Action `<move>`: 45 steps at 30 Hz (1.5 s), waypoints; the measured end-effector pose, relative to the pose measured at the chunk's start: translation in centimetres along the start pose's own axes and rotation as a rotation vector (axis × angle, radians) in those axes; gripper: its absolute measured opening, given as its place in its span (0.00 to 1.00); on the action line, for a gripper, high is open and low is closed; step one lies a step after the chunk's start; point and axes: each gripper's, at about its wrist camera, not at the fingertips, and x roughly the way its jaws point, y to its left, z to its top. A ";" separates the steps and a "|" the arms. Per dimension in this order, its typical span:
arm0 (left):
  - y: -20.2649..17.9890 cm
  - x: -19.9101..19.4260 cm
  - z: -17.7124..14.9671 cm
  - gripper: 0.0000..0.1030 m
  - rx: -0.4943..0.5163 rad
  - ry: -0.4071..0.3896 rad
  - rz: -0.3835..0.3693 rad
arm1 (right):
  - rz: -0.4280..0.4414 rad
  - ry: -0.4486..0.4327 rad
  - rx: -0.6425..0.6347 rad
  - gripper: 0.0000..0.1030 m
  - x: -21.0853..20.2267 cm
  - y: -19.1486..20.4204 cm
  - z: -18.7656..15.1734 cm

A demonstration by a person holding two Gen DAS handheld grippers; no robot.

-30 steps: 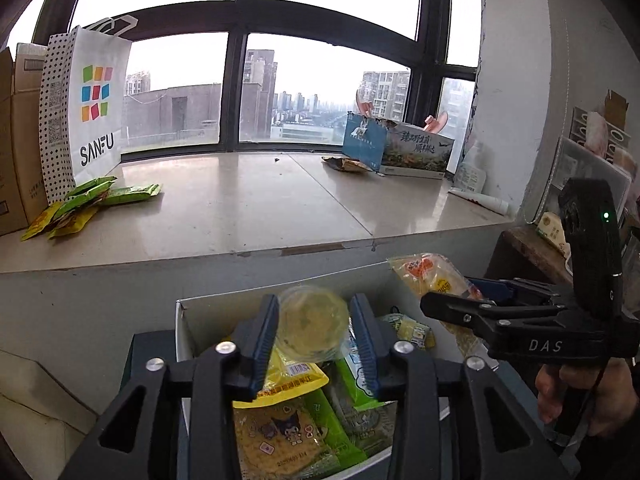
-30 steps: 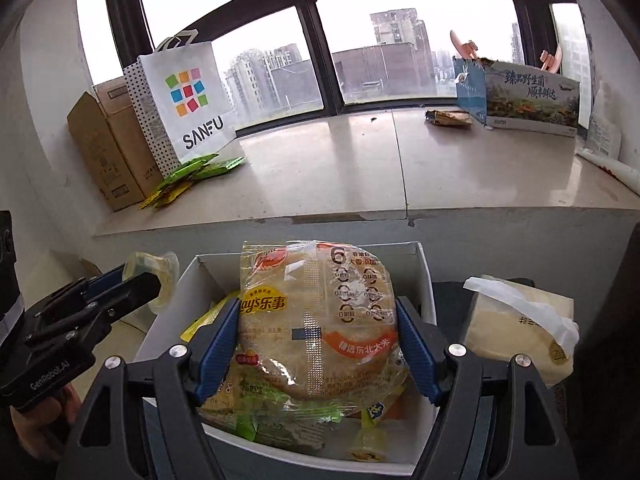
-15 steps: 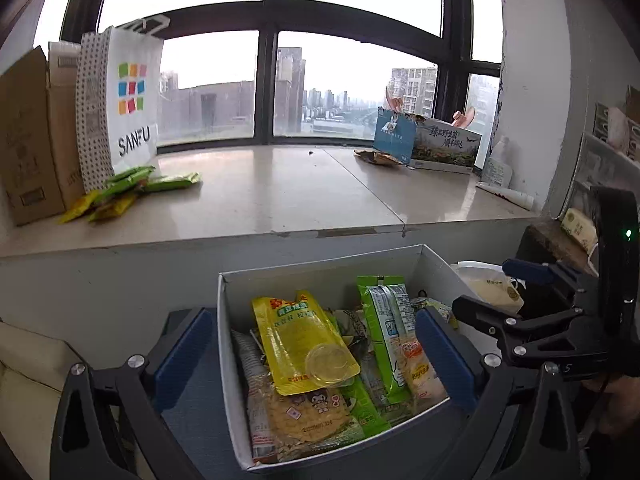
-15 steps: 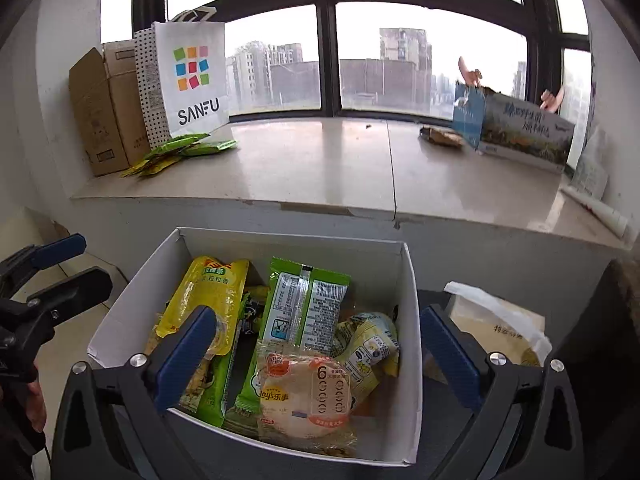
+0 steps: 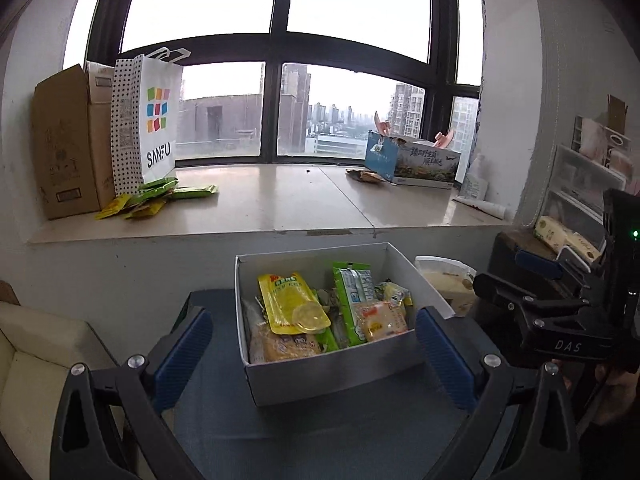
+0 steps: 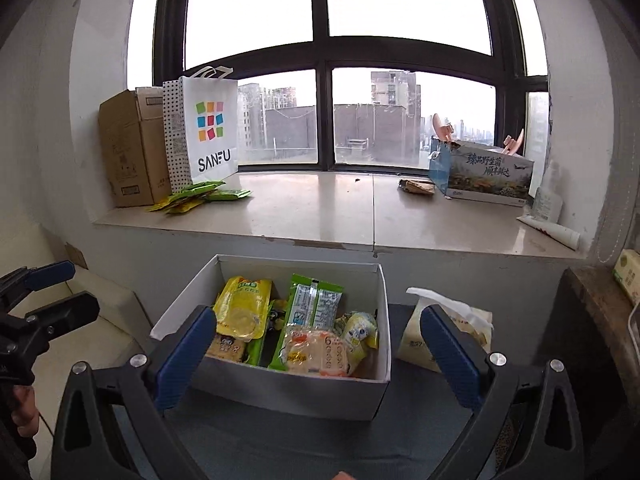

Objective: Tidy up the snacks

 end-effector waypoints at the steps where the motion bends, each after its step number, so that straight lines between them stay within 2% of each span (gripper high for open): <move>1: -0.4 -0.8 -0.3 1.00 0.008 0.004 0.009 | 0.007 0.011 0.006 1.00 -0.8 0.0 -0.4; 4: -2.2 -3.3 -1.3 1.00 0.044 -0.016 0.036 | 0.032 -0.007 0.013 1.00 -3.6 0.1 -1.8; 6: -3.3 -4.8 -1.9 1.00 0.067 -0.037 0.050 | 0.019 -0.034 0.009 1.00 -5.5 0.3 -2.7; 13: -4.1 -7.3 -4.9 1.00 -0.026 0.023 -0.068 | -0.001 -0.002 0.104 1.00 -10.8 -0.6 -5.6; 16: -4.8 -8.0 -6.4 1.00 -0.006 0.034 -0.036 | -0.016 0.022 0.100 1.00 -12.0 -0.4 -7.0; 20: -4.6 -7.9 -7.2 1.00 -0.045 0.063 -0.038 | 0.005 0.048 0.070 1.00 -12.6 0.3 -8.0; 28: -4.3 -8.5 -7.1 1.00 -0.036 0.056 -0.027 | 0.030 0.042 0.032 1.00 -12.7 1.9 -7.6; 45: -4.8 -8.4 -7.1 1.00 -0.002 0.064 -0.033 | 0.029 0.032 0.010 1.00 -13.1 2.2 -7.7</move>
